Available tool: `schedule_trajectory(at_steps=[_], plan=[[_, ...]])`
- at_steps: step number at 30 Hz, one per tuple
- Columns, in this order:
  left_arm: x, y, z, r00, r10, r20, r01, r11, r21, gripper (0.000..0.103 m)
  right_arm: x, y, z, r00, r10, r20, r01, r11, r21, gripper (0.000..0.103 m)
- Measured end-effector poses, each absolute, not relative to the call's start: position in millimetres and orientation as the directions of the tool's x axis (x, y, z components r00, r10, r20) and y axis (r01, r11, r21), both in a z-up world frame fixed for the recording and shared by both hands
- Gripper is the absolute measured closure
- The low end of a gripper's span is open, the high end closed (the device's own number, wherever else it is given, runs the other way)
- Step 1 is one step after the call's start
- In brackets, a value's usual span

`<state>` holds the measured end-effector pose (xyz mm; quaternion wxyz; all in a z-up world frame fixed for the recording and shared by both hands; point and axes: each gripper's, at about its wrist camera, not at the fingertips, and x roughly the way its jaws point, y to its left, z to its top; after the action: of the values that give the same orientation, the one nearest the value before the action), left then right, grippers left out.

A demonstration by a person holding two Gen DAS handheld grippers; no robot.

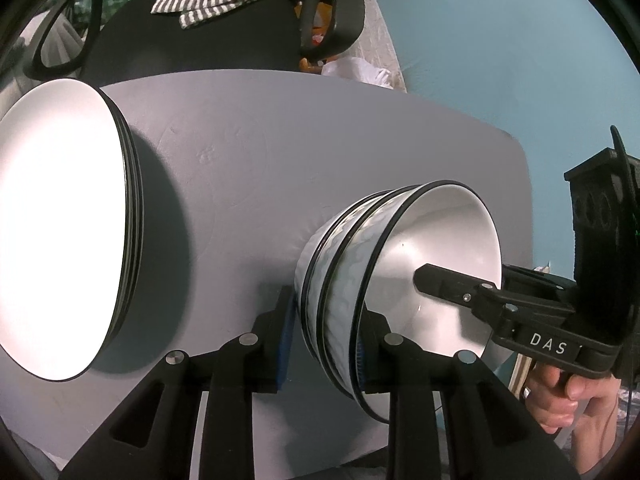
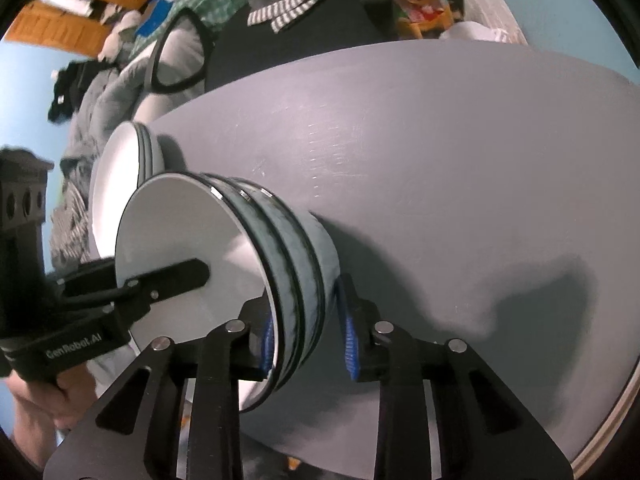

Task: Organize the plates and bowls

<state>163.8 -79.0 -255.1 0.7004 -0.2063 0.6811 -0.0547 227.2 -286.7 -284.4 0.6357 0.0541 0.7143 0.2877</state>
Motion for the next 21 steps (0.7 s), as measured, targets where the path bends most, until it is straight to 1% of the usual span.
schedule_trajectory(at_steps=[2, 4, 6, 7, 11, 13, 16, 18, 21], plan=[[164.1, -77.9, -255.9, 0.069, -0.368, -0.927, -0.206, 0.904, -0.374, 0.076, 228.2, -288.1, -285.0, -0.186, 0.448, -0.875, -0.282, 0.828, 0.484, 0.079], [163.8, -76.3, -262.5, 0.055, -0.412, -0.910, -0.219, 0.884, -0.413, 0.070, 228.8, -288.0, -284.7, -0.186, 0.446, -0.876, -0.286, 0.828, 0.482, 0.079], [162.5, -76.0, -272.3, 0.029, -0.461, -0.887, -0.242, 0.858, -0.454, 0.058, 229.5, -288.1, -285.2, -0.194, 0.447, -0.873, -0.282, 0.827, 0.486, 0.079], [161.4, -77.2, -275.2, 0.029, -0.472, -0.881, -0.247, 0.851, -0.464, 0.057, 229.5, -287.3, -285.3, -0.196, 0.448, -0.872, -0.280, 0.827, 0.488, 0.079], [156.6, -88.0, -266.8, 0.083, -0.408, -0.909, -0.193, 0.888, -0.416, 0.058, 231.0, -288.7, -285.0, -0.198, 0.447, -0.872, -0.269, 0.831, 0.487, 0.078], [156.6, -87.2, -267.1, 0.087, -0.412, -0.907, -0.210, 0.882, -0.421, 0.059, 229.9, -288.2, -284.6, -0.196, 0.446, -0.874, -0.272, 0.831, 0.485, 0.078], [158.5, -81.6, -267.5, 0.087, -0.422, -0.902, -0.244, 0.869, -0.431, 0.065, 229.1, -287.6, -283.7, -0.192, 0.440, -0.877, -0.282, 0.831, 0.479, 0.079], [158.4, -78.1, -264.6, 0.095, -0.417, -0.904, -0.254, 0.868, -0.427, 0.072, 229.0, -287.3, -283.5, -0.195, 0.437, -0.878, -0.284, 0.832, 0.477, 0.079], [162.1, -82.1, -262.5, 0.088, -0.394, -0.915, -0.243, 0.882, -0.403, 0.074, 229.2, -285.3, -282.7, -0.200, 0.427, -0.882, -0.292, 0.833, 0.470, 0.079]])
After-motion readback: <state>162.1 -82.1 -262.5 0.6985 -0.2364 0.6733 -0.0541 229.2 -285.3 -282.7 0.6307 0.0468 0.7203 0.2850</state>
